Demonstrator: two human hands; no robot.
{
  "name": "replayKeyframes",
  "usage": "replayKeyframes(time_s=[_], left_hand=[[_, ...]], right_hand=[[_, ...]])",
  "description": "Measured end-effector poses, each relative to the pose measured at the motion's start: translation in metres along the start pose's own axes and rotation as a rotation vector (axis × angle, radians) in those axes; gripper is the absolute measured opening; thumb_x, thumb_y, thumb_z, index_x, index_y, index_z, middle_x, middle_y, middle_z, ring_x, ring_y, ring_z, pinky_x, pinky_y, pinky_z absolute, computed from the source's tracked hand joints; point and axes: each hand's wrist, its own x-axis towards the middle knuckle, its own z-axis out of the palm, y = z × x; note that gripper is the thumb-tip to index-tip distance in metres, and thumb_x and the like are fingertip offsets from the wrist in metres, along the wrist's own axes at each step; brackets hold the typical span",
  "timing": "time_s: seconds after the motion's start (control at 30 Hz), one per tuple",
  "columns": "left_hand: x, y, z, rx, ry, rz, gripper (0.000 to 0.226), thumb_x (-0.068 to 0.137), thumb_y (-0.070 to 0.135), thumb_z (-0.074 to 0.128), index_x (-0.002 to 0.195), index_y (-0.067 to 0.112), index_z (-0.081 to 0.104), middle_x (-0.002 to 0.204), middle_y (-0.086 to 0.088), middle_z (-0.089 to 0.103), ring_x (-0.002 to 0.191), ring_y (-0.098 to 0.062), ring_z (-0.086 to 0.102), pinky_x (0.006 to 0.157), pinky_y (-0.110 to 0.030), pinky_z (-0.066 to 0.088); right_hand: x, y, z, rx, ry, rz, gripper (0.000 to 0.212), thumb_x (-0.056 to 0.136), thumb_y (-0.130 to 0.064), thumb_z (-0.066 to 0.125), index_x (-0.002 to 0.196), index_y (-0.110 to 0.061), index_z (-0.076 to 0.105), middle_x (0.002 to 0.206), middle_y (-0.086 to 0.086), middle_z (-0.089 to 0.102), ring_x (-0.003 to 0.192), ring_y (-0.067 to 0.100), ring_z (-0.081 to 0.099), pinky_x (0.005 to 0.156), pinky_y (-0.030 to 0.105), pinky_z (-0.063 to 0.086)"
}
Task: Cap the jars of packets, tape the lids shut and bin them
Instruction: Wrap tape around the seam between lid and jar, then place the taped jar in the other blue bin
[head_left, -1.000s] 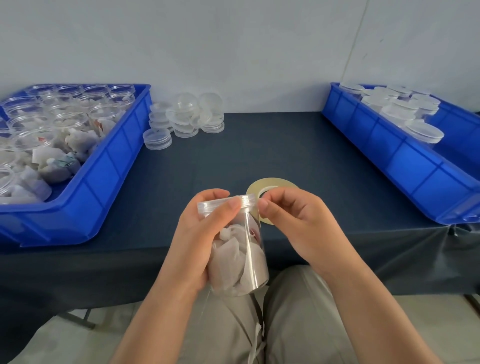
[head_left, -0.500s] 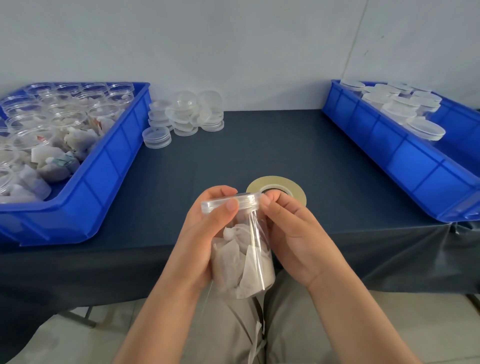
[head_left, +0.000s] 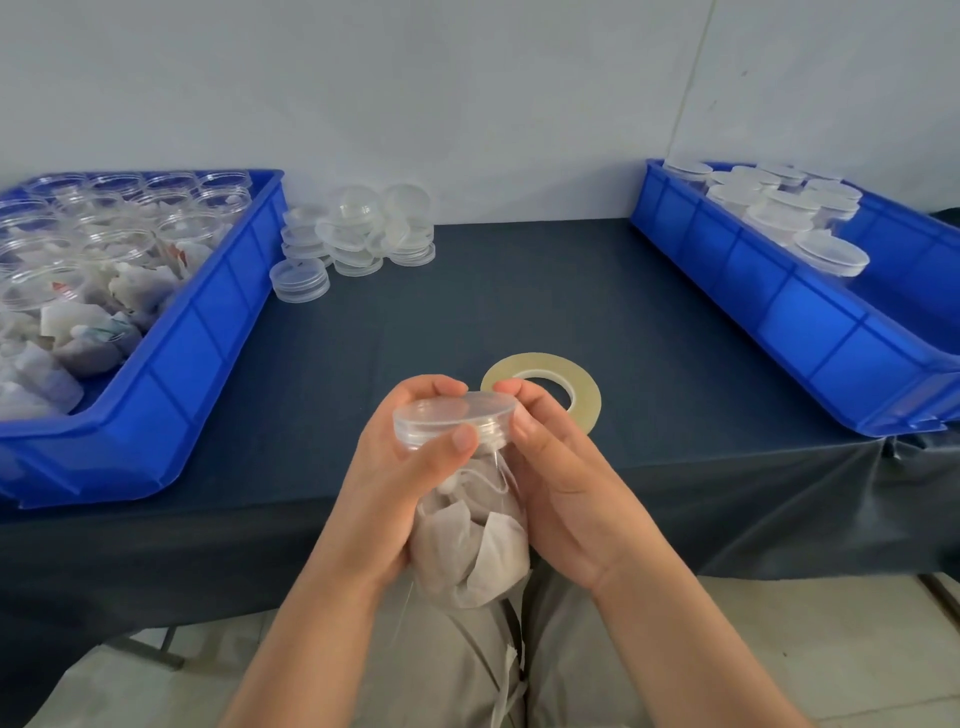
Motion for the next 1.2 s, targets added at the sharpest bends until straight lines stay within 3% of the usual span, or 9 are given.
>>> replayKeyframes(time_s=[0.17,0.47,0.6,0.73,0.8,0.9,1.0,1.1,1.2], left_hand=[[0.002,0.005,0.000,0.069,-0.082,0.032,0.082,0.066,0.067,0.093,0.131,0.025,0.065,0.124,-0.012,0.073,0.113,-0.033,0.071,0.093,-0.043,0.058],[0.010,0.012,0.012,0.126,-0.155,0.114,0.103,0.062,0.083,0.084,0.138,0.018,0.059,0.126,-0.016,0.073,0.116,-0.035,0.072,0.096,-0.046,0.058],[0.011,0.007,0.024,0.350,-0.046,0.247,0.086,0.075,0.092,0.063,0.135,0.030,0.060,0.125,0.005,0.075,0.112,-0.017,0.074,0.091,-0.026,0.059],[0.015,0.001,0.034,0.455,-0.060,0.292,0.061,0.081,0.092,0.055,0.131,0.057,0.054,0.129,0.018,0.071,0.114,-0.006,0.071,0.087,-0.013,0.052],[0.016,-0.005,0.037,0.323,-0.091,0.222,0.062,0.082,0.094,0.050,0.132,0.059,0.059,0.137,0.021,0.067,0.125,-0.004,0.066,0.100,-0.022,0.052],[0.027,-0.003,0.043,0.078,-0.152,0.033,0.101,0.058,0.102,0.064,0.142,0.044,0.062,0.148,0.014,0.063,0.138,-0.010,0.058,0.116,-0.045,0.042],[0.048,0.008,0.043,0.135,-0.029,0.046,0.134,0.015,0.107,0.066,0.124,0.030,0.058,0.131,0.017,0.061,0.119,0.001,0.058,0.099,-0.024,0.045],[0.053,0.014,0.029,0.138,0.041,-0.034,0.116,0.025,0.094,0.081,0.114,0.022,0.063,0.124,0.010,0.069,0.114,-0.005,0.064,0.093,-0.032,0.057],[0.045,0.003,-0.005,0.091,0.009,-0.099,0.027,0.099,0.033,0.065,0.111,0.009,0.067,0.127,-0.009,0.072,0.121,-0.027,0.067,0.072,-0.026,0.065]], right_hand=[[-0.002,-0.004,-0.002,0.039,-0.081,-0.078,0.057,0.077,-0.040,0.095,0.122,-0.021,0.066,0.128,0.014,0.061,0.114,0.031,0.063,0.100,0.045,0.053],[-0.009,-0.001,-0.004,-0.081,0.032,-0.271,0.039,0.097,-0.049,0.075,0.126,-0.024,0.069,0.127,0.018,0.065,0.120,0.038,0.062,0.107,0.050,0.050],[-0.011,-0.010,-0.015,-0.599,0.198,-0.393,0.049,0.104,-0.064,0.047,0.141,-0.035,0.062,0.123,0.020,0.063,0.115,0.049,0.060,0.104,0.045,0.050],[-0.018,-0.036,-0.028,-1.130,0.057,-0.370,0.106,0.077,-0.066,0.085,0.161,-0.029,0.031,0.154,-0.010,0.047,0.141,0.017,0.053,0.112,0.039,0.048],[-0.019,-0.051,-0.029,-1.316,0.058,-0.322,0.113,0.070,-0.059,0.093,0.161,-0.036,0.031,0.155,-0.022,0.045,0.141,0.000,0.049,0.113,0.034,0.047],[-0.020,-0.076,-0.032,-1.384,0.098,-0.322,0.109,0.071,-0.058,0.093,0.161,-0.035,0.037,0.151,-0.028,0.047,0.140,-0.010,0.043,0.113,0.015,0.037],[-0.017,-0.118,-0.043,-1.374,0.263,-0.312,0.108,0.071,-0.058,0.092,0.161,-0.040,0.036,0.142,-0.035,0.047,0.135,-0.014,0.043,0.107,0.006,0.034],[-0.009,-0.178,-0.063,-1.326,0.577,-0.481,0.099,0.066,-0.070,0.085,0.152,-0.038,0.049,0.137,-0.028,0.055,0.124,-0.008,0.054,0.095,0.012,0.045],[0.004,-0.255,-0.094,-1.439,0.917,-0.604,0.098,0.064,-0.080,0.069,0.147,-0.029,0.055,0.133,-0.020,0.055,0.117,0.000,0.054,0.095,0.022,0.041]])
